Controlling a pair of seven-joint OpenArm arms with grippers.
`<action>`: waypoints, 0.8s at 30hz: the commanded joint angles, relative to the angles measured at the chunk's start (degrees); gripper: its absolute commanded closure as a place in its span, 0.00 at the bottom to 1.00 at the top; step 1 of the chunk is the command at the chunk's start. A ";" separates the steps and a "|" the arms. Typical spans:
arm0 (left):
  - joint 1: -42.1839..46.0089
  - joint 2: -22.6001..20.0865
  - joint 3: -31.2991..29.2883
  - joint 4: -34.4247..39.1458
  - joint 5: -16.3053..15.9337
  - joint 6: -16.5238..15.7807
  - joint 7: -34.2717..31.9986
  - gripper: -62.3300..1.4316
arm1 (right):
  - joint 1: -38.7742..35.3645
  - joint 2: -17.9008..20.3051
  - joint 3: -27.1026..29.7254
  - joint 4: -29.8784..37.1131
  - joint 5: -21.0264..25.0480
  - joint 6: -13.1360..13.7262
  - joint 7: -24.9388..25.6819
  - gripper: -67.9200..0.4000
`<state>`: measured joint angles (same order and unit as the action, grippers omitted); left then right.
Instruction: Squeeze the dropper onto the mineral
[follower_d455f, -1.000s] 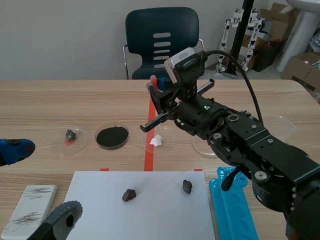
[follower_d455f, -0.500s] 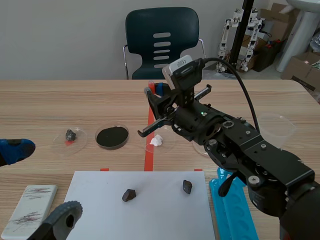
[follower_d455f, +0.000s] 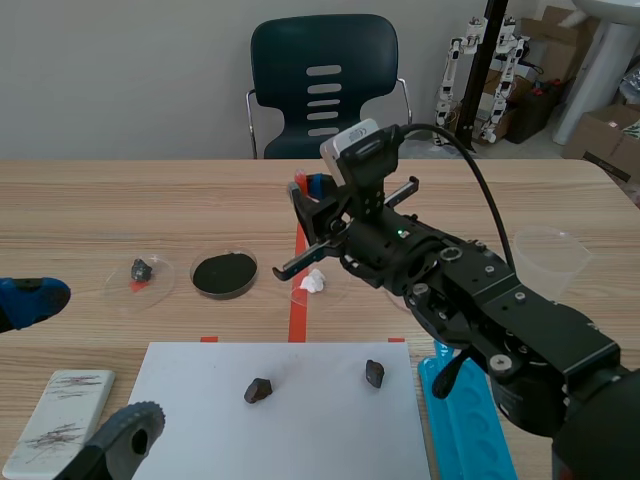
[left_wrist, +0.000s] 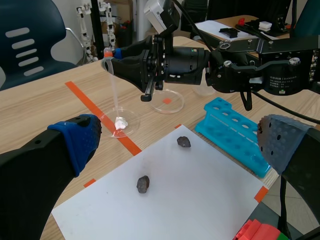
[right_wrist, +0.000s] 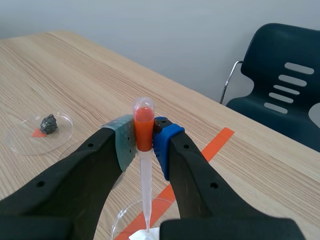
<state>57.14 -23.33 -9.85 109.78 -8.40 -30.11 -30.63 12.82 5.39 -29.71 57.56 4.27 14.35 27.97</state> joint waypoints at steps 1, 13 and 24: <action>-0.07 0.13 0.07 1.29 -0.57 -0.09 -1.09 0.00 | 1.64 -0.15 0.07 0.59 0.42 0.02 0.28 0.87; -0.07 0.13 0.07 1.29 -0.57 -0.09 -1.09 0.00 | 1.62 -0.15 0.07 0.59 0.42 0.02 0.13 0.92; -0.07 0.13 0.07 1.29 -0.57 -0.09 -1.09 0.00 | 1.62 -0.15 0.07 0.59 0.39 0.04 0.50 0.96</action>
<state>57.14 -23.33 -9.85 109.78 -8.40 -30.11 -30.63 12.82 5.39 -29.71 57.56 4.27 14.35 27.16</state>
